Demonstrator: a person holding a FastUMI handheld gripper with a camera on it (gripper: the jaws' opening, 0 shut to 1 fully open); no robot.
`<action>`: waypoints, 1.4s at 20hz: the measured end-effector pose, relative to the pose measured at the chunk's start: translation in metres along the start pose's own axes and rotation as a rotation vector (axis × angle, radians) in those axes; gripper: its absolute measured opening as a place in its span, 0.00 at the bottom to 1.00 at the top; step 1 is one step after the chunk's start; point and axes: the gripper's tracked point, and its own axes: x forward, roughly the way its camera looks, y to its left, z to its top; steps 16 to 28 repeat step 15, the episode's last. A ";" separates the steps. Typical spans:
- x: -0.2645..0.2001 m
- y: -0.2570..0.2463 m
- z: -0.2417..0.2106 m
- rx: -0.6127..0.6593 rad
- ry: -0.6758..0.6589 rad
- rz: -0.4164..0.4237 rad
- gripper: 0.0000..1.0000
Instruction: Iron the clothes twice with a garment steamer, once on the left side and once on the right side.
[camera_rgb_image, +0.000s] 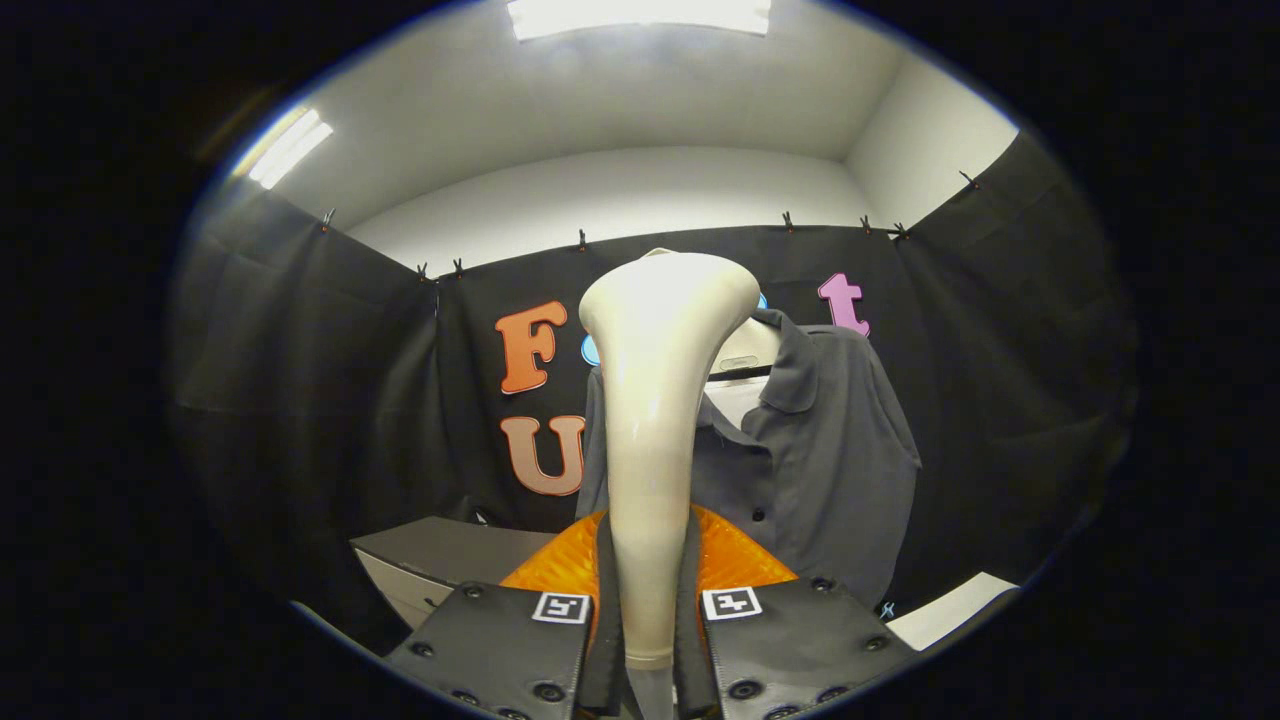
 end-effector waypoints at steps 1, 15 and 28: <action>-0.001 -0.001 0.002 -0.001 -0.004 -0.001 0.27; -0.015 0.000 0.013 -0.016 -0.018 0.004 0.27; -0.015 0.000 0.013 -0.016 -0.018 0.004 0.27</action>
